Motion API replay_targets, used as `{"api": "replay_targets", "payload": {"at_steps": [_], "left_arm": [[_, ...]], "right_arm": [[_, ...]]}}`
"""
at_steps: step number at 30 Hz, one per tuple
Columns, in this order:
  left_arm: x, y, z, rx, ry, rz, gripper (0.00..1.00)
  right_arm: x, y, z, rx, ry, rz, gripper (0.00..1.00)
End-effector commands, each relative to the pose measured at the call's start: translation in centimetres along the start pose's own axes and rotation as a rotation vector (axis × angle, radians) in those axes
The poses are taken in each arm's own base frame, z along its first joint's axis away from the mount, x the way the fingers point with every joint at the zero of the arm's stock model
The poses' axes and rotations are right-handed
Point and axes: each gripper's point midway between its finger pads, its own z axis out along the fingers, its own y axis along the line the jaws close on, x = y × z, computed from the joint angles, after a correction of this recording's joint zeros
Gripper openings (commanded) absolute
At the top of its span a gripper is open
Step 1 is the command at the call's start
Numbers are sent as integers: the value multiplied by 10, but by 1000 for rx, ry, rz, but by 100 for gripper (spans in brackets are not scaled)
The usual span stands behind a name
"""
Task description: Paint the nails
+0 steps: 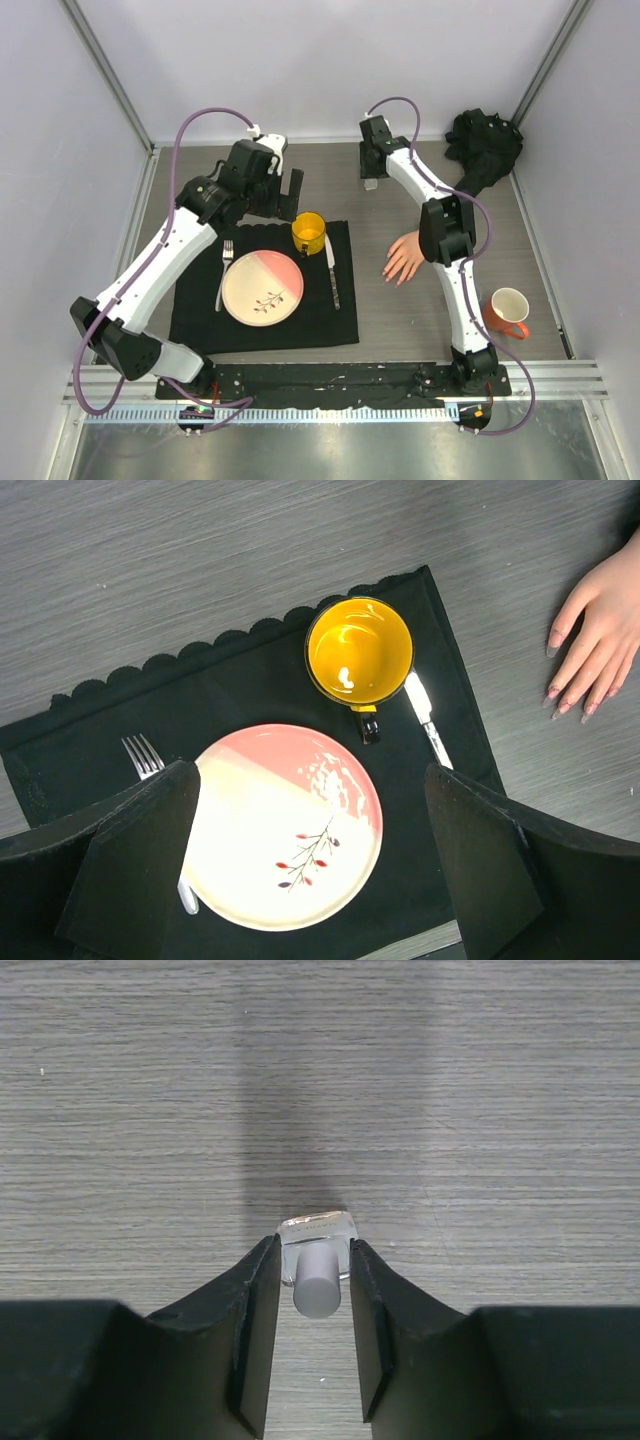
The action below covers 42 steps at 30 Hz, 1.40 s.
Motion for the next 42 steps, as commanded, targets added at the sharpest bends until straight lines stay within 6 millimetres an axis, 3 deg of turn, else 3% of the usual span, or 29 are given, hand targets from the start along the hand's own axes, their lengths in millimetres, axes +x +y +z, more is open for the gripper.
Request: {"api": "replay_targets", "payload": {"at_steps": [1,7,10,13,14,15,16,17,19,20,21,22,23,24,26,27,28,31,33,34,35,42], "left_arm": [[-7,2,-18,-9,-53,30,100],[-5,1,-17,-6,-50,34,100],[-4,-2,-15,5,-45,35,100],[-3,-7,-11,26,-40,34,100],[-3,-10,-10,43,-36,35,100],[-1,-13,-6,54,-26,41,100],[-2,-15,-3,63,-24,41,100],[-5,-18,-1,73,-29,38,100],[-7,-27,5,109,-7,40,100],[-10,-31,3,127,-15,34,100],[-15,-38,1,166,-26,26,100],[-17,-44,-1,193,-33,10,100],[-21,-52,-1,235,-44,2,100],[-18,-68,-3,326,-28,-6,100],[-15,-94,-9,476,-9,-22,100],[-15,-119,-16,637,-24,-7,99],[-12,-134,-22,715,-31,6,98],[-15,-164,-29,780,-178,133,98],[-20,-178,-33,784,-273,206,97],[-13,-189,-35,791,-287,244,92],[-12,-193,-35,797,-314,290,88],[-17,-219,-40,814,-481,393,70]], "right_arm": [[-33,8,-13,-7,-97,-4,34],[-38,6,-14,3,-111,-10,15],[-41,5,-25,18,-113,-7,3],[-47,1,-59,52,-129,2,1],[-36,-1,-65,62,-94,-6,1],[-45,2,-92,39,-117,4,1],[-42,2,-104,33,-103,8,1],[-27,-2,-114,34,-49,-2,1],[-27,-4,-154,-14,-57,16,1],[-3,-8,-156,-11,3,4,1],[-7,-10,-186,-50,-25,19,1],[0,-12,-196,-63,-13,20,1],[20,-17,-202,-61,42,13,1],[19,-14,-230,-119,21,32,1],[41,-15,-250,-157,73,41,1],[48,-13,-262,-191,87,53,1],[58,-16,-282,-212,98,73,1],[81,-16,-319,-280,141,114,1],[92,-14,-333,-313,164,140,1],[100,-12,-341,-337,192,149,1],[101,-11,-354,-361,183,182,1],[101,-14,-393,-398,163,243,1]]}}
